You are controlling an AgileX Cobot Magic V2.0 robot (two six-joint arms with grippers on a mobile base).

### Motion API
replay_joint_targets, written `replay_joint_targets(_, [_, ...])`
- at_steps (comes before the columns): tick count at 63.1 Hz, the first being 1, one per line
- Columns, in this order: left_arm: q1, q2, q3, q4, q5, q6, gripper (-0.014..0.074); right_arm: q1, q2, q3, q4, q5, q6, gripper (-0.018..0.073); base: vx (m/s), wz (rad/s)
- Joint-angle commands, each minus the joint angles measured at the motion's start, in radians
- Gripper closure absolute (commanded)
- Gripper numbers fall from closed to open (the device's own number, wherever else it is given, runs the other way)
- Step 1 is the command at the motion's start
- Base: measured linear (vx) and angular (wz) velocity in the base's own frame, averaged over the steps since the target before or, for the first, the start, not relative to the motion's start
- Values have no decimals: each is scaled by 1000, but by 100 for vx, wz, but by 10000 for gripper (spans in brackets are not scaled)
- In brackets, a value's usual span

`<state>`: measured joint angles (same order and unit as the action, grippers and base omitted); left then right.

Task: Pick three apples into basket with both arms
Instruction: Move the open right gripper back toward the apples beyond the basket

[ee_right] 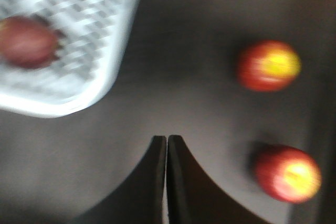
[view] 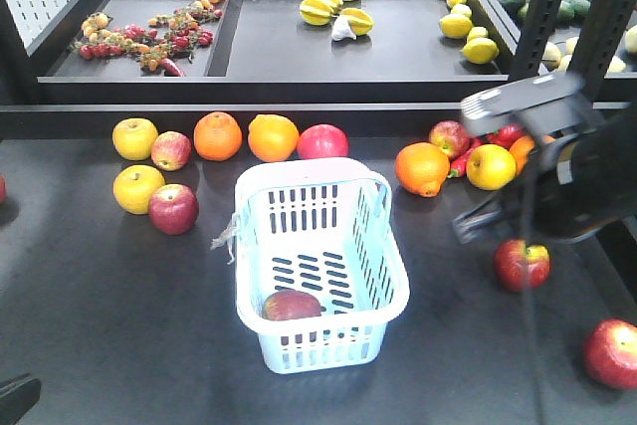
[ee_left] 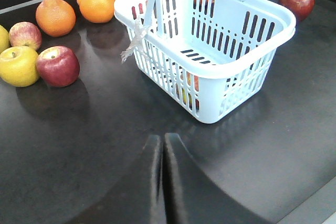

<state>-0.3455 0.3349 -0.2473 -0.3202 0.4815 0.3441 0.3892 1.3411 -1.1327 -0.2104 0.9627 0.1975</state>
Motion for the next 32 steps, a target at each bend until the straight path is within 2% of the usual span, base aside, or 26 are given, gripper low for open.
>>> replay_joint_targets(1, [-4,7,-27,-17,-69,-8,604,-85,-31,-22,-74,-72,68,515,0,0])
replay_joint_targets(6, [-4,7,-27,-17,-69,-8,604,-198,-23,-22,1,-108,9,421,0,0])
replay_joint_targets(12, [-4,7,-27,-17,-69,-8,604,-337,3,-24,184,-144,-129,252,0,0])
replay_joint_targets(18, [-4,7,-27,-17,-69,-8,604,-471,52,-32,384,-160,-326,38,0,0])
replay_joint_targets(21, [-4,7,-27,-17,-69,-8,604,-507,80,-41,459,-162,-389,-57,0,0])
replay_joint_targets(26, [-4,7,-27,-17,-69,-8,604,-548,139,-68,524,-159,-457,-174,0,0])
replay_joint_targets(32, [-4,7,-27,-17,-69,-8,604,-550,227,-120,531,-154,-461,-169,0,0])
